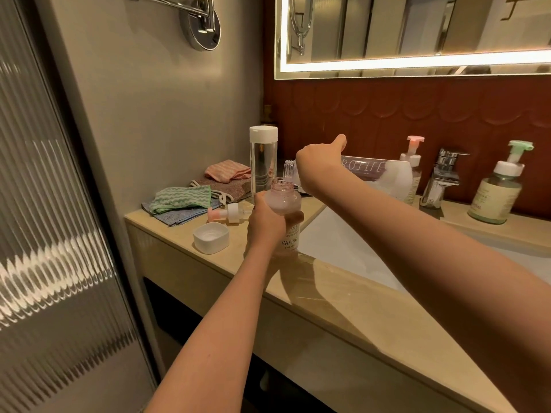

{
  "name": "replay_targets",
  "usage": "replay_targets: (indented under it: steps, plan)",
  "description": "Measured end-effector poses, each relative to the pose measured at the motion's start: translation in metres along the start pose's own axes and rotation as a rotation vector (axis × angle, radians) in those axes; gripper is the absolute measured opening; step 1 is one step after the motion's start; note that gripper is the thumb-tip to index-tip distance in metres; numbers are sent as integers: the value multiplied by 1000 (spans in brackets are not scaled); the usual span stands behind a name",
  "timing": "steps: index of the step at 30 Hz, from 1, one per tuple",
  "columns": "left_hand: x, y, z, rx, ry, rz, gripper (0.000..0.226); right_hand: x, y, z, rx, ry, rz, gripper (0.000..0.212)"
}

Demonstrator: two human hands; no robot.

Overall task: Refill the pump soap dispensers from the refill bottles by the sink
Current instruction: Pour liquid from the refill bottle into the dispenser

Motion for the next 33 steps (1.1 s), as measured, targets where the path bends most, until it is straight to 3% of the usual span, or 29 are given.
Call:
replay_targets:
  steps: [7, 15, 20, 29, 33]
  plan:
    - [2, 0, 1, -7, 10, -8, 76, 0, 2, -5, 59, 23, 34, 10]
    - [1, 0, -1, 5, 49, -7, 76, -4, 26, -21, 290, 63, 126, 27]
    - [0, 0, 0, 20, 53, 4, 77, -2, 39, -30, 484, 107, 155, 30]
    - [6, -10, 0, 69, 82, 58, 78, 35, 67, -44, 1061, 280, 83, 69]
    - [9, -16, 3, 51, 94, 99, 78, 51, 74, -29, 1208, 283, 88, 69]
Point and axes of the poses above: each hand's wrist, its own x-axis towards the middle knuckle, its own y-axis out of the palm, z = x × y, the point moved 10 cm from there along x, towards the middle knuckle, and after that the axes turned 10 degrees about y, right-handed, at the moved point
